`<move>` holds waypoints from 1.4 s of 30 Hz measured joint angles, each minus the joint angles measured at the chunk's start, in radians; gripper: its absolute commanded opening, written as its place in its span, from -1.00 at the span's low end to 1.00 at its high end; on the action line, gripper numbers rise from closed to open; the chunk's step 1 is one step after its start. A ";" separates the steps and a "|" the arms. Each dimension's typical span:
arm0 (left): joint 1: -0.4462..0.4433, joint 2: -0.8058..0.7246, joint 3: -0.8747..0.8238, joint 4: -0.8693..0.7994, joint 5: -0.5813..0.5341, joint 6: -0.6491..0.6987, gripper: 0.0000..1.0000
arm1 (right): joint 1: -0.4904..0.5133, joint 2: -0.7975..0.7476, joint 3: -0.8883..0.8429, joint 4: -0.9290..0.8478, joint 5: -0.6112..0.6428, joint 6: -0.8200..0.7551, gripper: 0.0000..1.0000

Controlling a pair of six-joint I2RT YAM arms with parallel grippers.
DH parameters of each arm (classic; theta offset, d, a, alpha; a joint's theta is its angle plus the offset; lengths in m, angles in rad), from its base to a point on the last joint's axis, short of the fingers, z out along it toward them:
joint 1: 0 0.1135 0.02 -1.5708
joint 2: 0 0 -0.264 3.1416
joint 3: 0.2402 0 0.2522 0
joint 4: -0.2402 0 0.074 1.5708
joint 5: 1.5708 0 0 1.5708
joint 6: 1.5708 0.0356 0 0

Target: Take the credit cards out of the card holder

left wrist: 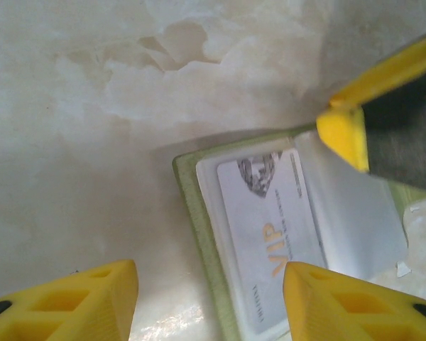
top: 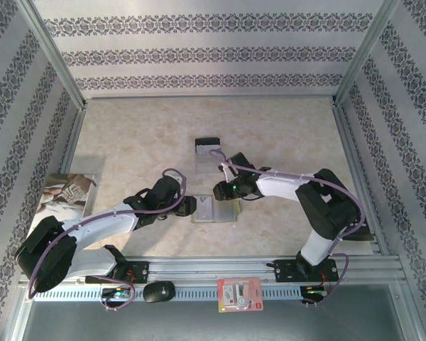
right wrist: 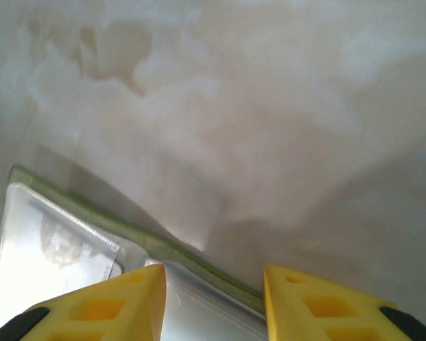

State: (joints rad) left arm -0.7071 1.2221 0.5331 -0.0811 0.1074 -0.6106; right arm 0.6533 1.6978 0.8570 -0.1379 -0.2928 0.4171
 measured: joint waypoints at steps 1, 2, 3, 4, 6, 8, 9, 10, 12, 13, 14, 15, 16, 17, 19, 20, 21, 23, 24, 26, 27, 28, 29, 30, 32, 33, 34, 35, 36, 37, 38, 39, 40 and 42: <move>0.000 0.000 0.000 0.000 0.000 0.000 0.13 | 0.011 -0.012 -0.011 -0.005 0.002 0.006 -0.18; 0.000 0.000 -0.001 0.001 0.000 0.000 0.13 | 0.024 -0.025 -0.021 -0.011 0.009 0.014 -0.18; 0.000 0.001 -0.001 0.001 0.001 0.000 0.12 | 0.033 -0.036 -0.027 -0.013 0.017 0.023 -0.18; 0.000 0.003 -0.001 0.003 0.003 0.000 0.08 | 0.039 -0.048 -0.032 -0.016 0.024 0.027 -0.18; 0.000 0.020 -0.001 0.009 0.006 0.004 -0.03 | 0.045 -0.085 -0.041 -0.020 0.044 0.039 -0.18; 0.000 0.047 0.001 0.012 0.008 0.013 -0.05 | 0.045 -0.130 -0.044 -0.025 0.056 0.052 -0.19; 0.000 0.063 0.004 0.012 0.008 0.020 -0.05 | 0.045 -0.153 -0.044 -0.025 0.056 0.059 -0.22; 0.000 0.076 0.006 0.013 0.008 0.024 -0.06 | 0.049 -0.171 -0.043 -0.024 0.052 0.069 -0.25; 0.000 0.103 0.008 0.017 0.011 0.032 -0.11 | 0.058 -0.196 -0.043 -0.023 0.032 0.094 -0.30; 0.000 0.111 0.008 0.018 0.012 0.035 -0.10 | 0.066 -0.198 -0.043 -0.024 0.017 0.105 -0.30; 0.000 0.117 0.008 0.018 0.015 0.039 -0.11 | 0.077 -0.198 -0.043 -0.027 0.005 0.111 -0.30; 0.000 0.121 0.008 0.018 0.016 0.042 -0.10 | 0.091 -0.198 -0.045 -0.039 -0.009 0.113 -0.30; 0.000 0.121 0.008 0.018 0.016 0.044 -0.09 | 0.102 -0.198 -0.046 -0.049 -0.015 0.114 -0.30; 0.000 0.121 0.008 0.018 0.016 0.047 -0.06 | 0.117 -0.198 -0.051 -0.063 -0.020 0.116 -0.30; 0.000 0.121 0.008 0.019 0.016 0.051 -0.01 | 0.145 -0.202 -0.071 -0.084 -0.030 0.124 -0.30; 0.000 0.121 0.008 0.019 0.016 0.054 0.01 | 0.161 -0.207 -0.085 -0.101 -0.033 0.129 -0.29; 0.000 0.120 0.008 0.019 0.016 0.054 0.02 | 0.176 -0.214 -0.099 -0.116 -0.035 0.134 -0.29; 0.000 0.120 0.008 0.019 0.016 0.054 0.02 | 0.201 -0.227 -0.123 -0.140 -0.035 0.143 -0.28; 0.000 0.120 0.008 0.019 0.016 0.055 0.02 | 0.209 -0.232 -0.135 -0.148 -0.035 0.148 -0.29; 0.000 0.120 0.008 0.020 0.016 0.054 0.02 | 0.213 -0.231 -0.148 -0.161 -0.028 0.154 -0.28; 0.000 0.120 0.008 0.020 0.016 0.055 0.03 | 0.208 -0.230 -0.153 -0.165 -0.021 0.155 -0.29; 0.000 0.120 0.008 0.020 0.016 0.054 0.03 | 0.201 -0.229 -0.154 -0.167 -0.016 0.156 -0.29; 0.000 0.120 0.008 0.020 0.016 0.054 0.03 | 0.190 -0.224 -0.154 -0.164 -0.010 0.156 -0.29; 0.000 0.120 0.008 0.019 0.016 0.055 0.03 | 0.177 -0.216 -0.154 -0.159 -0.007 0.154 -0.29; 0.000 0.120 0.008 0.019 0.016 0.055 0.03 | 0.150 -0.191 -0.149 -0.153 -0.004 0.150 -0.28; 0.000 0.120 0.008 0.019 0.016 0.055 0.03 | 0.139 -0.179 -0.141 -0.152 -0.006 0.145 -0.28; 0.000 0.120 0.008 0.019 0.016 0.055 0.03 | 0.130 -0.170 -0.131 -0.149 -0.008 0.138 -0.29; 0.000 0.120 0.008 0.019 0.017 0.055 0.03 | 0.122 -0.162 -0.121 -0.143 -0.008 0.132 -0.29; 0.000 0.120 0.008 0.019 0.019 0.055 0.03 | 0.113 -0.152 -0.110 -0.138 -0.007 0.125 -0.29; 0.000 0.120 0.008 0.019 0.019 0.055 0.03 | 0.104 -0.146 -0.103 -0.136 -0.006 0.120 -0.29; 0.000 0.120 0.008 0.019 0.019 0.055 0.03 | 0.093 -0.142 -0.099 -0.135 -0.003 0.112 -0.28; 0.000 0.120 0.008 0.019 0.019 0.055 0.03 | 0.085 -0.141 -0.098 -0.135 -0.001 0.105 -0.27; 0.000 0.120 0.008 0.020 0.019 0.055 0.03 | 0.078 -0.141 -0.097 -0.136 0.002 0.100 -0.25; 0.000 0.119 0.008 0.019 0.020 0.055 0.03 | 0.068 -0.141 -0.090 -0.144 0.008 0.087 -0.23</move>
State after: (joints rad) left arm -0.7067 1.3407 0.5411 -0.0616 0.1272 -0.5560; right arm 0.7216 1.5566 0.7670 -0.2817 -0.2848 0.5037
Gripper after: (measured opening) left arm 0.515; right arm 0.374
